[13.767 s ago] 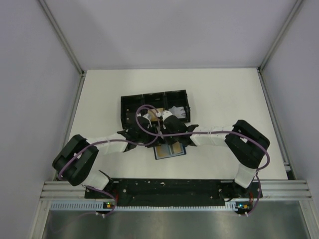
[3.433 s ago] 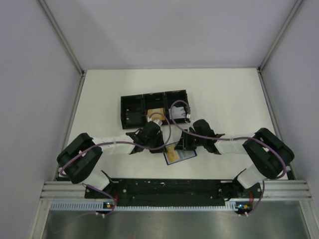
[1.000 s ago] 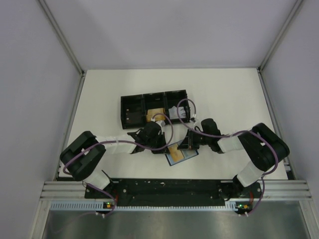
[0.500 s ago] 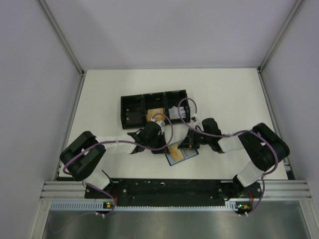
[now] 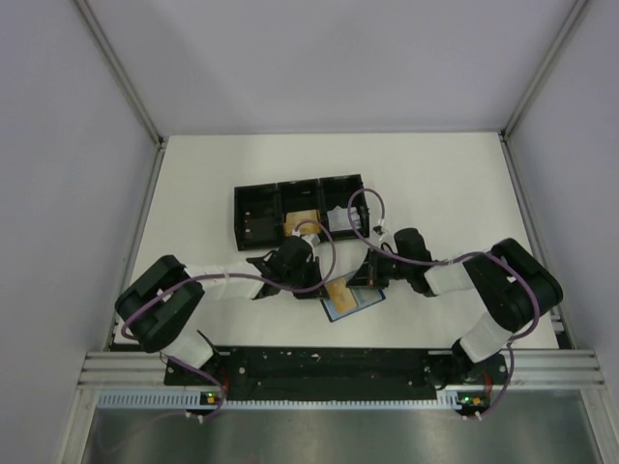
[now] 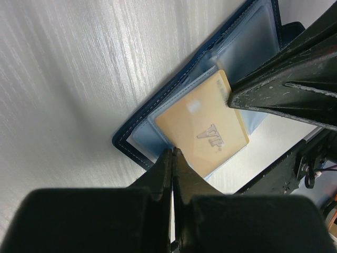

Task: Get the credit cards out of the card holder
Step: Remove the credit card from the card holder.

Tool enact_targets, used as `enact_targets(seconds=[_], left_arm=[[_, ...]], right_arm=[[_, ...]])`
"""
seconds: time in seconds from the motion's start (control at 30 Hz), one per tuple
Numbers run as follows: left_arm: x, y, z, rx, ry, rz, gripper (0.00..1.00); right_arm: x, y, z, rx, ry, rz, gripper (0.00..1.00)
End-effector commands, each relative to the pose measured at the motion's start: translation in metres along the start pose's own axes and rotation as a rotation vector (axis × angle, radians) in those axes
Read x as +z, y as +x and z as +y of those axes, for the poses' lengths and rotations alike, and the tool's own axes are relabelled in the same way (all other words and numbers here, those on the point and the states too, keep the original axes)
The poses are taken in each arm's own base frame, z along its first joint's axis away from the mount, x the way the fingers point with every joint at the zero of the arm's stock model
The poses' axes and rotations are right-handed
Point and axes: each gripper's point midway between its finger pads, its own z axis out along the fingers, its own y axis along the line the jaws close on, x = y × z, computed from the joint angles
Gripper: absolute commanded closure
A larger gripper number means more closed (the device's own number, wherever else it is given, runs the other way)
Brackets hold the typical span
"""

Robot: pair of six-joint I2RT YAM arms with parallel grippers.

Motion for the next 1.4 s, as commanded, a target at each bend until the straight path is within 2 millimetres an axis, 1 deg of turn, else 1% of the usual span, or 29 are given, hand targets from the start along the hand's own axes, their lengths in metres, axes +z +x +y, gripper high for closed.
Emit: enact_targets(seconds=[0.0, 0.17, 0.27, 0.33, 0.4, 0.43, 0.5, 0.57, 0.7, 0.77, 0.83, 0.87, 1.13, 1.37], left_arm=[[-0.008, 0.007, 0.010, 0.011, -0.038, 0.008, 1.00], [-0.018, -0.004, -0.009, 0.028, 0.017, -0.032, 1.00], [-0.024, -0.011, -0.021, 0.039, 0.058, -0.056, 0.90], [-0.026, -0.013, -0.026, 0.049, 0.078, -0.063, 0.87], [-0.026, -0.014, -0.033, 0.061, 0.100, -0.051, 0.85], [-0.025, -0.020, -0.042, 0.075, 0.126, -0.067, 0.84], [-0.021, -0.022, -0.043, 0.089, 0.123, -0.066, 0.83], [-0.016, -0.023, -0.041, 0.091, 0.107, -0.060, 0.83], [-0.004, -0.019, -0.036, 0.097, 0.092, -0.030, 0.85], [0.000, -0.017, -0.031, 0.099, 0.074, -0.016, 0.90], [0.004, -0.014, -0.025, 0.095, 0.048, 0.000, 0.98], [0.004, -0.006, -0.016, 0.083, 0.016, 0.033, 1.00], [0.005, 0.013, 0.016, 0.050, -0.081, 0.063, 1.00], [0.002, 0.016, 0.029, 0.052, -0.137, 0.062, 1.00]], right_arm=[[0.001, -0.008, 0.003, -0.035, -0.029, -0.020, 1.00], [0.001, -0.008, 0.003, -0.044, -0.031, -0.015, 1.00], [0.001, -0.008, 0.004, -0.046, -0.034, -0.012, 1.00], [0.001, -0.007, 0.004, -0.047, -0.034, -0.010, 1.00], [0.001, -0.008, 0.005, -0.049, -0.036, -0.011, 1.00], [0.001, -0.007, 0.004, -0.049, -0.035, -0.009, 1.00], [0.001, -0.008, 0.005, -0.053, -0.039, -0.010, 1.00], [0.001, -0.007, 0.005, -0.051, -0.039, -0.008, 1.00], [0.001, -0.008, 0.005, -0.053, -0.040, -0.009, 1.00], [0.001, -0.008, 0.006, -0.053, -0.042, -0.007, 1.00], [0.001, -0.007, 0.005, -0.052, -0.040, -0.005, 1.00], [0.001, -0.008, 0.005, -0.055, -0.038, -0.007, 1.00], [0.002, -0.011, 0.004, -0.053, -0.026, -0.012, 1.00], [0.001, -0.013, -0.001, -0.060, 0.019, -0.019, 1.00]])
